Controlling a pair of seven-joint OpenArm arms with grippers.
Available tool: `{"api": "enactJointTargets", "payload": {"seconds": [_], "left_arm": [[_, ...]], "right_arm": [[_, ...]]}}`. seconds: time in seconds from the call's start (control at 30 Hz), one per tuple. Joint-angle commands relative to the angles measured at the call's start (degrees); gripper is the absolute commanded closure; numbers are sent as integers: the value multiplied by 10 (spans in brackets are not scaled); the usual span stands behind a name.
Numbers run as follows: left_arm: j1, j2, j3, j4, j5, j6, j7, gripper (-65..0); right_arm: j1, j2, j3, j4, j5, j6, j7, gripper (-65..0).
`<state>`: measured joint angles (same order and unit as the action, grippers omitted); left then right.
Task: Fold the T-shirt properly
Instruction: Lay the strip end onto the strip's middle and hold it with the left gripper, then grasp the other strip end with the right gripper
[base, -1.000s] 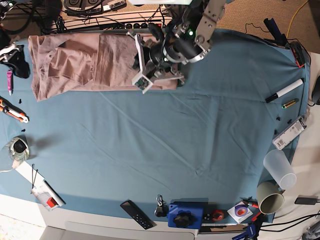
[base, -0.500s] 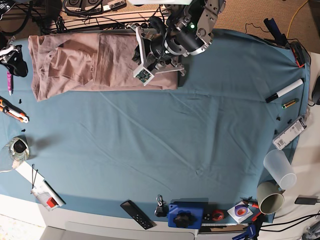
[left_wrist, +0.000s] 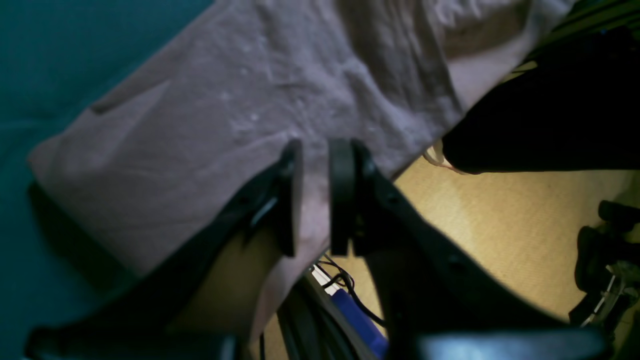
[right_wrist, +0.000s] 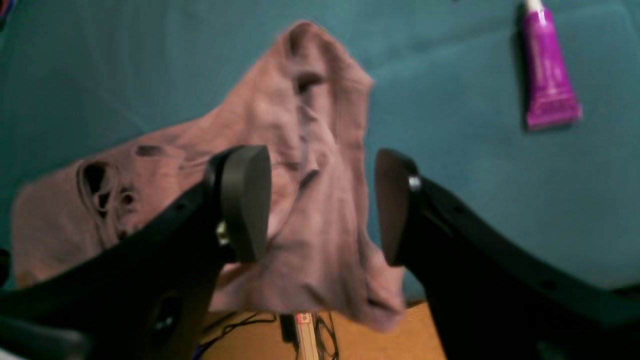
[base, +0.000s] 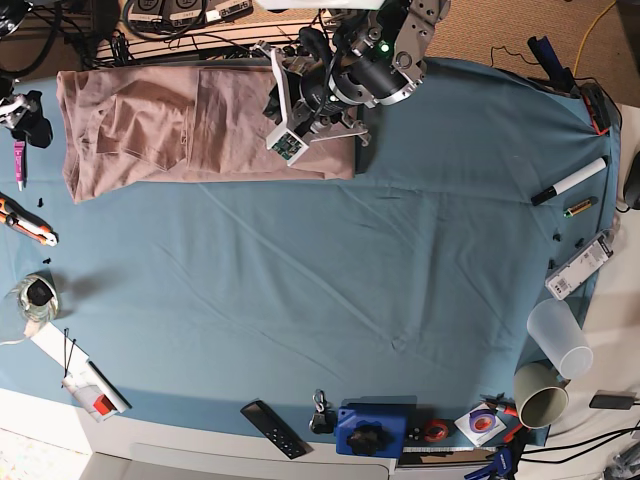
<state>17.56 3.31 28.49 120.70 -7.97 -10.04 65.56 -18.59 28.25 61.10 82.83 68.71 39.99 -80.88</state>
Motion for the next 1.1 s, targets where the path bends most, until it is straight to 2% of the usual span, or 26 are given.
{"api": "enactJointTargets", "payload": {"seconds": [0.0, 0.13, 0.27, 0.53, 0.9, 1.0, 1.07], "left_arm": [[-1, 7, 2, 11, -6, -3, -13, -84], [-1, 7, 2, 11, -6, -3, -17, -84], [-2, 8, 2, 11, -6, -3, -26, -84], [-3, 8, 2, 11, -6, -3, -26, -84], [-3, 8, 2, 11, -6, -3, -31, -84], [-3, 8, 2, 11, -6, -3, -31, -84], [-3, 8, 2, 11, -6, -3, -31, -84]], "right_arm": [[6, 22, -1, -19, 11, 0, 9, -330], [27, 52, -37, -120, 18, 0, 9, -330], [48, 76, -105, -200, 99, 0, 9, -330], [69, 75, -232, -263, 108, 0, 9, -330], [43, 41, -248, -263, 111, 0, 9, -330], [40, 40, -248, -263, 56, 0, 9, -330], [40, 42, -248, -263, 47, 0, 9, -330]]}}
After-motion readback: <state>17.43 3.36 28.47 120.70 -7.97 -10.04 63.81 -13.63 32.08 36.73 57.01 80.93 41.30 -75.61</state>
